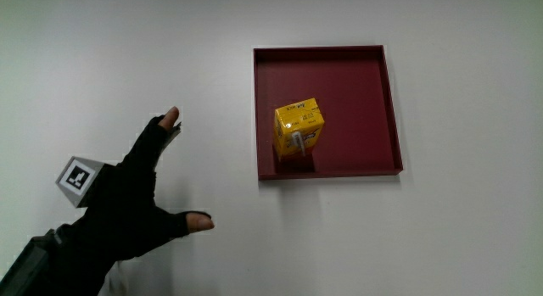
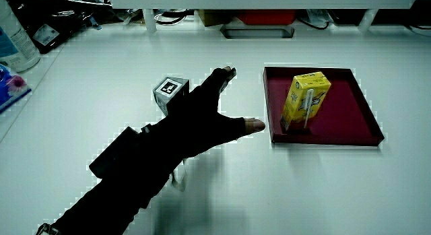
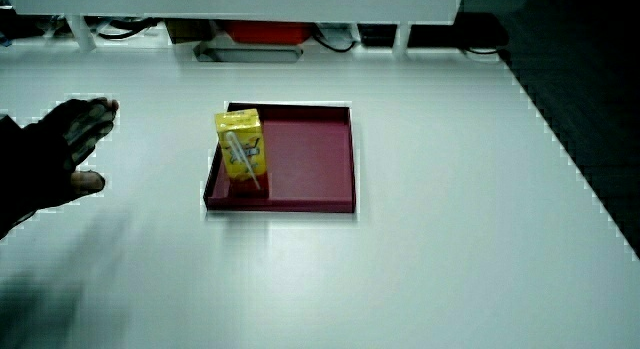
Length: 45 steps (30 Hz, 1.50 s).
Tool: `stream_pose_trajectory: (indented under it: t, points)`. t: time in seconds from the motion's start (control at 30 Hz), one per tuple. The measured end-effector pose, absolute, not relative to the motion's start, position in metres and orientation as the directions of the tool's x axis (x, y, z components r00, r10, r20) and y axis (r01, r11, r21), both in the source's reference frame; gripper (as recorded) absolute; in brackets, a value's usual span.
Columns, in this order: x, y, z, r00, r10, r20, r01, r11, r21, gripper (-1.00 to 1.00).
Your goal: Pick ice redtea
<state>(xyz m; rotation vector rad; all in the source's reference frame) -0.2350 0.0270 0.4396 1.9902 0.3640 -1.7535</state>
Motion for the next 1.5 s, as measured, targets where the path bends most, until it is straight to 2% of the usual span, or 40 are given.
stream_pose_trajectory:
  t: [0.27, 0.4, 0.57, 0.67, 0.8, 0.93, 1.0, 1.17, 1.5]
  points:
    - [-0.22, 0.014, 0.458, 0.203, -0.111, -0.973, 0.485, -0.852, 0.199, 0.0]
    - [-0.206, 0.007, 0.462, 0.218, -0.175, -0.96, 0.468, -0.844, 0.26, 0.0]
    - [-0.189, -0.001, 0.464, 0.167, -0.176, -0.97, 0.486, -0.841, 0.237, 0.0]
    - [-0.184, -0.004, 0.472, 0.172, -0.207, -0.963, 0.478, -0.838, 0.265, 0.0]
    - [-0.174, -0.009, 0.476, 0.145, -0.217, -0.965, 0.484, -0.835, 0.261, 0.0]
    - [-0.164, -0.014, 0.487, 0.184, -0.243, -0.952, 0.475, -0.826, 0.303, 0.0]
    - [-0.156, -0.016, 0.489, 0.154, -0.254, -0.955, 0.485, -0.823, 0.297, 0.0]
    - [-0.141, -0.021, 0.499, 0.164, -0.272, -0.948, 0.483, -0.816, 0.318, 0.0]
    - [-0.12, -0.03, 0.511, 0.147, -0.249, -0.957, 0.501, -0.816, 0.289, 0.0]
